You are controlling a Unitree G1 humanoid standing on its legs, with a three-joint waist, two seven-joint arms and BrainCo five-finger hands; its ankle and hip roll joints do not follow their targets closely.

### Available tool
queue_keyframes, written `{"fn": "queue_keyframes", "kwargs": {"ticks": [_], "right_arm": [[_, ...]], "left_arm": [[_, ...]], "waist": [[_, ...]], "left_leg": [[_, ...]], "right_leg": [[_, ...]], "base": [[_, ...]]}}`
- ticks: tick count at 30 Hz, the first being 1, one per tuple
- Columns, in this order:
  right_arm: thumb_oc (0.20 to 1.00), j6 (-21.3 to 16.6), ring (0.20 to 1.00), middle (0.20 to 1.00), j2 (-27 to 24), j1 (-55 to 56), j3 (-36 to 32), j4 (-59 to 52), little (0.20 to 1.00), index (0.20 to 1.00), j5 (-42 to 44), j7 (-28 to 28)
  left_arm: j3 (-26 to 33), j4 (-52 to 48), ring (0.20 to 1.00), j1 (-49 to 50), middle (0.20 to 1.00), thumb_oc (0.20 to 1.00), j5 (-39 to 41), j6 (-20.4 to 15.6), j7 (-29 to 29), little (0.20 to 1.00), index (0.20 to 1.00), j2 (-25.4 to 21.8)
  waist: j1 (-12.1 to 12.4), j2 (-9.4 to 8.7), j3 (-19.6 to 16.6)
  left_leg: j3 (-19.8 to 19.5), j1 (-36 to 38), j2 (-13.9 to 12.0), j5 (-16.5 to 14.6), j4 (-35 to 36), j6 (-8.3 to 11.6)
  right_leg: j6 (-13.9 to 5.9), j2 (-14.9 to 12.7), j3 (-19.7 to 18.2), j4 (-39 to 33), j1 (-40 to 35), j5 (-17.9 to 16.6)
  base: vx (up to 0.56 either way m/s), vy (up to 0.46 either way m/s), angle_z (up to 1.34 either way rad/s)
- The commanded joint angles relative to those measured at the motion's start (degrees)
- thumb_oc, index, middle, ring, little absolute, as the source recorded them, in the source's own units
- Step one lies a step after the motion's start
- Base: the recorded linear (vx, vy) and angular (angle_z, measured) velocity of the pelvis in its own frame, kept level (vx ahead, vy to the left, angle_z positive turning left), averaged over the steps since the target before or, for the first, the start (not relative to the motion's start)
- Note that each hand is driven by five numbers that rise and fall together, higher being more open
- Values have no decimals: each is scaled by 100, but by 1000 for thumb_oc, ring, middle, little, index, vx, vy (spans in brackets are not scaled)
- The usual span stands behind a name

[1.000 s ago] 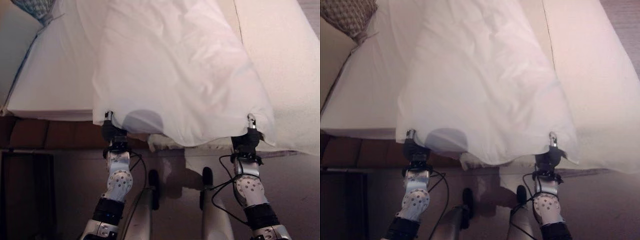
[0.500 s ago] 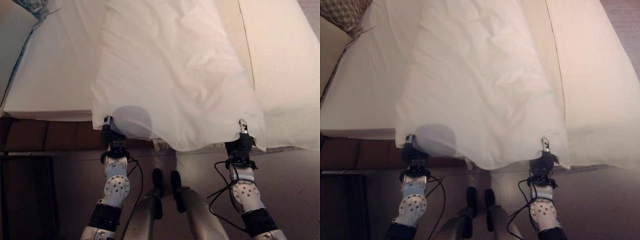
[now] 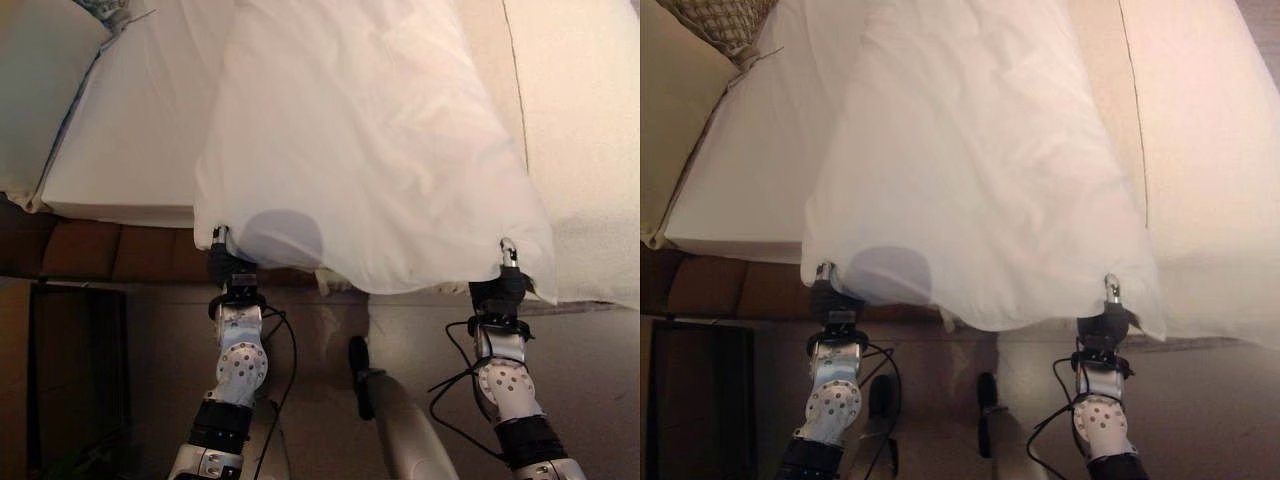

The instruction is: Make the bed

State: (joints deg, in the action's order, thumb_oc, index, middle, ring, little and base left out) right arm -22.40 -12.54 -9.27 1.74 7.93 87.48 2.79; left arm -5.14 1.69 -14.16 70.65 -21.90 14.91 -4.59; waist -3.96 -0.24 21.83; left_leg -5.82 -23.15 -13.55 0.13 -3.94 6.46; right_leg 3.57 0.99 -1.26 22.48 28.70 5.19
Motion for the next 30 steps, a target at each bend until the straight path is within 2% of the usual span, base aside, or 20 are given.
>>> {"fn": "queue_keyframes", "kwargs": {"ticks": [1,3,4,5,6,7,8,9,10,11,12,13,14,16,18,20,24,27,28,30], "right_arm": [[200,-201,200,200,-25,269,38,-442,200,200,-2,275],[200,-197,200,200,82,319,-63,-522,200,200,3,288],[200,-167,200,200,112,319,-116,-478,200,200,5,306],[200,-152,200,200,147,276,-107,-403,200,200,12,306],[200,-123,200,200,188,209,-66,-343,200,200,-16,318],[200,-94,200,200,203,172,-87,-312,200,200,-109,310],[200,-94,200,200,204,169,-88,-311,200,200,-110,310],[200,-116,200,200,223,121,-79,-265,200,200,-64,325],[200,-116,200,200,221,116,-79,-261,200,200,-61,328],[200,-141,200,200,203,110,-69,-189,200,200,-53,330],[200,-175,200,200,215,187,-86,-158,200,200,-30,312],[200,-190,200,200,181,257,-83,-131,200,200,-68,319],[200,-190,200,200,181,255,-82,-132,200,200,-68,319],[200,-160,200,200,106,311,-56,-177,200,200,-68,363],[200,-138,200,200,78,350,-81,-125,200,200,-52,363],[200,-121,200,200,7,354,-74,-82,200,200,-78,325],[200,-124,200,200,-48,398,-133,-21,200,200,-159,216],[200,-117,200,200,-185,343,-131,21,200,200,-293,96],[200,-115,200,200,-213,288,-120,64,200,200,-316,53],[200,-170,200,200,-217,202,-148,79,200,200,-356,-17]], "left_arm": [[42,-590,200,179,200,200,-244,-423,-280,200,200,-291],[-111,-365,200,51,200,200,-219,-352,-370,200,200,-364],[-134,-325,200,99,200,200,-194,-346,-410,200,200,-362],[-132,-293,200,151,200,200,-187,-335,-431,200,200,-372],[-104,-294,200,226,200,200,-204,-316,-443,200,200,-401],[-49,-354,200,303,200,200,-278,-288,-442,200,200,-448],[-49,-357,200,302,200,200,-280,-287,-439,200,200,-449],[-38,-320,200,302,200,200,-268,-315,-416,200,200,-422],[-37,-320,200,299,200,200,-269,-315,-415,200,200,-422],[-22,-280,200,309,200,200,-274,-283,-379,200,200,-394],[16,-314,200,378,200,200,-301,-242,-291,200,200,-327],[25,-310,200,385,200,200,-383,-220,-266,200,200,-303],[27,-311,200,383,200,200,-385,-219,-264,200,200,-303],[-22,-270,200,374,200,200,-391,-230,-257,200,200,-202],[-39,-222,200,375,200,200,-416,-185,-248,200,200,-170],[-9,-235,200,486,200,200,-274,-275,-230,200,200,-61],[-29,-228,200,619,200,200,-207,-272,-234,200,200,32],[-16,-157,200,587,200,200,-197,-314,-173,200,200,67],[19,-168,200,536,200,200,-215,-364,-137,200,200,73],[192,-171,200,452,200,200,-248,-428,-58,200,200,85]], "waist": [[4,141,-420],[-102,56,-415],[-103,78,-426],[-82,66,-440],[29,48,-437],[126,42,-436],[116,39,-444],[51,-3,-431],[54,-8,-437],[-5,-32,-386],[-72,-12,-397],[-122,-4,-338],[-119,-8,-342],[-179,51,-271],[-165,92,-305],[-191,167,-451],[-223,260,-519],[-171,219,-425],[-114,185,-407],[-147,113,-451]], "left_leg": [[-27,-28,353,1133,447,29],[213,-346,993,434,-613,-161],[314,-395,1153,292,-824,-207],[408,-396,1254,130,-941,-308],[612,-337,1247,-34,-1024,-376],[741,-300,1229,-127,-1080,-427],[735,-317,1238,-112,-1077,-430],[874,-153,1366,-30,-789,-471],[879,-157,1368,-13,-771,-469],[949,-39,1484,90,-539,-476],[981,118,1620,191,-250,-446],[938,248,1701,208,-167,-432],[944,240,1702,226,-157,-432],[945,190,1785,204,-286,-490],[921,128,1775,200,-342,-510],[1010,86,1741,201,-229,-501],[1030,128,1673,238,-227,-445],[886,-71,1736,238,-723,-320],[651,-149,1853,223,-865,-289],[602,-109,1579,137,-767,-345]], "right_leg": [[-1074,-577,-628,-735,-231,-472],[-1302,-1358,-745,-1333,-584,-1141],[-1287,-1568,-730,-1436,-623,-1394],[-1280,-1738,-662,-1611,-607,-1691],[-1251,-1903,-234,-1878,-650,-1862],[-1214,-1895,251,-1903,-729,-1668],[-1215,-1903,257,-1911,-720,-1680],[-1081,-1150,379,-1520,-548,-1143],[-1077,-1152,370,-1495,-522,-1136],[-1033,-565,280,-1094,-171,-882],[-894,-128,258,-999,-89,-652],[-811,107,70,-903,-96,-547],[-810,106,64,-909,-86,-563],[-666,172,-255,-820,-46,-544],[-650,219,-404,-740,-43,-501],[-744,168,-407,-1067,-157,-657],[-725,131,-311,-1257,-335,-629],[-673,61,-297,-1320,-427,-626],[-669,55,-349,-1321,-423,-649],[-689,-29,-428,-1302,-414,-633]], "base": [[82,752,-9],[125,705,7],[145,681,31],[146,644,45],[116,587,37],[67,379,-6],[-2,392,-113],[-31,226,-137],[-48,330,-126],[-1,245,-60],[22,284,-41],[38,177,-33],[17,61,-11],[-9,37,39],[-2,-58,39],[-4,-153,11],[20,-139,21],[-22,-75,12],[0,-9,6],[15,15,0]]}}
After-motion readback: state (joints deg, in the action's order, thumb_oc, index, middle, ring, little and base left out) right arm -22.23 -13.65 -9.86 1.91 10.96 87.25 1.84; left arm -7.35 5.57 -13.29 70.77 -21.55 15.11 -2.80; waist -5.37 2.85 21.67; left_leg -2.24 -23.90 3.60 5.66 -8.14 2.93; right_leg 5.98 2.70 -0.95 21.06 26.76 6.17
